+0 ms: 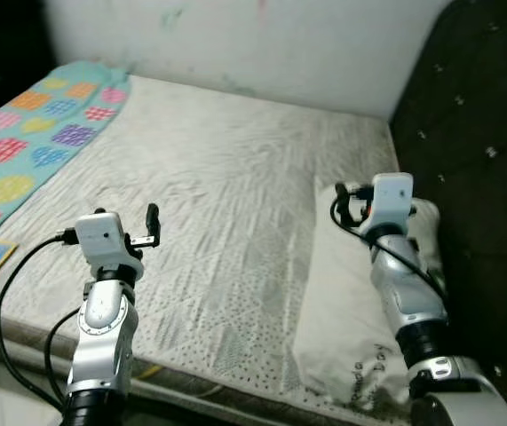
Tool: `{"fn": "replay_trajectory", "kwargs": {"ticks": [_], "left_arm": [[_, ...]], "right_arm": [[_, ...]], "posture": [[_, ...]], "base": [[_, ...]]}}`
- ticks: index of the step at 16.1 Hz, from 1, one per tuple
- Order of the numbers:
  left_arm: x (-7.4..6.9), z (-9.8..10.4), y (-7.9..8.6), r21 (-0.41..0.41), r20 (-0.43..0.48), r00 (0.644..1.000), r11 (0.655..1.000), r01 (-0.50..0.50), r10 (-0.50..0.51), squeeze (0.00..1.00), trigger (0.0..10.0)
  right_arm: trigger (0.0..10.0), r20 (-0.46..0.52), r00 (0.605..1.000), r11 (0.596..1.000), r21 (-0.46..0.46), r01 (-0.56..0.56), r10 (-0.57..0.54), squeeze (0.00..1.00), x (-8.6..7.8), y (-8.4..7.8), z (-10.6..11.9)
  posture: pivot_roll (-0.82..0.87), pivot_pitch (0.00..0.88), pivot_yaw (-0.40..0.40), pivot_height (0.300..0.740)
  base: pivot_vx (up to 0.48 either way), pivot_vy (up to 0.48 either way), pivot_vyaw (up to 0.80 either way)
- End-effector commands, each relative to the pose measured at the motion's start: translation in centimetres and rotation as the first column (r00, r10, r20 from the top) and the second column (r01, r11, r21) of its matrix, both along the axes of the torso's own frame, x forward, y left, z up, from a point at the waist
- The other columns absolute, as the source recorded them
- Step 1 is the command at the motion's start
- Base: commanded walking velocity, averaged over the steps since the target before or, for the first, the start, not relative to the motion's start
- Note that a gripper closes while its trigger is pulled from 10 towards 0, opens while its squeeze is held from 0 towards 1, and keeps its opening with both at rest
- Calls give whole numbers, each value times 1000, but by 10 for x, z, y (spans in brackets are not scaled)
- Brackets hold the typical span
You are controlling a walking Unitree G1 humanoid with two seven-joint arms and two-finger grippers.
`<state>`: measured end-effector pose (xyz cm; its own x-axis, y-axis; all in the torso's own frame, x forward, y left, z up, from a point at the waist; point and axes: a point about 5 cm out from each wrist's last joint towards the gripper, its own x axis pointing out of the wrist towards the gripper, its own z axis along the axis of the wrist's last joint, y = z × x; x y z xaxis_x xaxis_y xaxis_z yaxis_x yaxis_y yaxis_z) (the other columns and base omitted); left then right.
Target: Clean up the room
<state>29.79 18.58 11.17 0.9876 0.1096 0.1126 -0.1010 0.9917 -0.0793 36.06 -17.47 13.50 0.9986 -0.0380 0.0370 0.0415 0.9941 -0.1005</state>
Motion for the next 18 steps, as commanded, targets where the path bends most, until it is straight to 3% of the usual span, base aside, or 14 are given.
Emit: {"fn": "replay_trajectory", "kwargs": {"ticks": [1,5,8,11,18], "left_arm": [[-1,2,-2,-8,6,1000,1000,23,-23,0,10000],[-24,-13,-7,-37,-38,999,999,32,-33,0,10000],[-25,-7,-10,-55,-31,998,997,53,-55,0,10000],[-28,1,-5,-58,-17,999,997,49,-50,0,10000],[-34,5,3,-82,-24,999,996,30,-32,0,10000]], "right_arm": [[10000,10,1000,1000,2,16,-16,0,0,-6,3],[10000,-7,1000,1000,7,28,-28,0,-14,-10,-8],[10000,-26,1000,1000,1,-6,6,0,-16,-4,-10],[10000,-39,999,1000,3,-18,18,0,-19,0,-13],[10000,-19,999,999,18,-30,30,0,-18,3,-5]], "posture": [[13,0,-57,740],[12,0,-64,740],[39,0,-76,740],[39,0,-83,740],[31,0,-79,740]], "base": [[0,0,-800],[0,0,-341],[0,0,0],[0,0,-608],[0,0,0]]}}
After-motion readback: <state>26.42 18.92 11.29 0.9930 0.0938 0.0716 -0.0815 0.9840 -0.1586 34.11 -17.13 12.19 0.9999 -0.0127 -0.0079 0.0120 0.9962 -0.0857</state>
